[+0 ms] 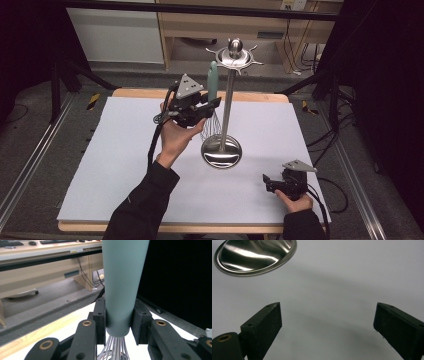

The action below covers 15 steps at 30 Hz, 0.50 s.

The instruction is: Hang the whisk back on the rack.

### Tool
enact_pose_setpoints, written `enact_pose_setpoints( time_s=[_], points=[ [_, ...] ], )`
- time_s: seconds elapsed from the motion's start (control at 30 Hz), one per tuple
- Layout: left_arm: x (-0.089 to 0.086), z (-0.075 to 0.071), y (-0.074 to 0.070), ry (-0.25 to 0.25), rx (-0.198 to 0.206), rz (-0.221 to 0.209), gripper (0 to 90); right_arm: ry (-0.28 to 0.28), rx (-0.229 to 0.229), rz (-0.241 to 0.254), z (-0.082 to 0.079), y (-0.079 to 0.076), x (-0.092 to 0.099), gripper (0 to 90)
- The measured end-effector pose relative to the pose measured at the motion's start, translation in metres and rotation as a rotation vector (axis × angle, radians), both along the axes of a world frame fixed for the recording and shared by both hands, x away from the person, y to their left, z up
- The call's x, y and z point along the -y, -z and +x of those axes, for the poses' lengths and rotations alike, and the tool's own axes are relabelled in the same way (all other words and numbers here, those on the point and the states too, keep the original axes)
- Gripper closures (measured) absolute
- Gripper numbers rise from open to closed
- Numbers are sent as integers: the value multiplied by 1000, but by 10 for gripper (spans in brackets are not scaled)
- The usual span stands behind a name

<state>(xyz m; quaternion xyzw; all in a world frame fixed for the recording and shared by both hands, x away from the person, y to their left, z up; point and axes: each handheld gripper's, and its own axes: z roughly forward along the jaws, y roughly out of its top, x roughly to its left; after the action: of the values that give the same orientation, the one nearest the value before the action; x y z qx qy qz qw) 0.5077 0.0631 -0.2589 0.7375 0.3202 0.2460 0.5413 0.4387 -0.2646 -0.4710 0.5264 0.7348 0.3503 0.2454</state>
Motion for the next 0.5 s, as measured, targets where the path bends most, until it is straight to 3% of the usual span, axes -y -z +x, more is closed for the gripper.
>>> enact_pose_setpoints(
  time_s=[0.5],
  points=[
    [-2,-3,-1,-1,45,-2,625,0,0,-7,1,1,0,85]
  ],
)
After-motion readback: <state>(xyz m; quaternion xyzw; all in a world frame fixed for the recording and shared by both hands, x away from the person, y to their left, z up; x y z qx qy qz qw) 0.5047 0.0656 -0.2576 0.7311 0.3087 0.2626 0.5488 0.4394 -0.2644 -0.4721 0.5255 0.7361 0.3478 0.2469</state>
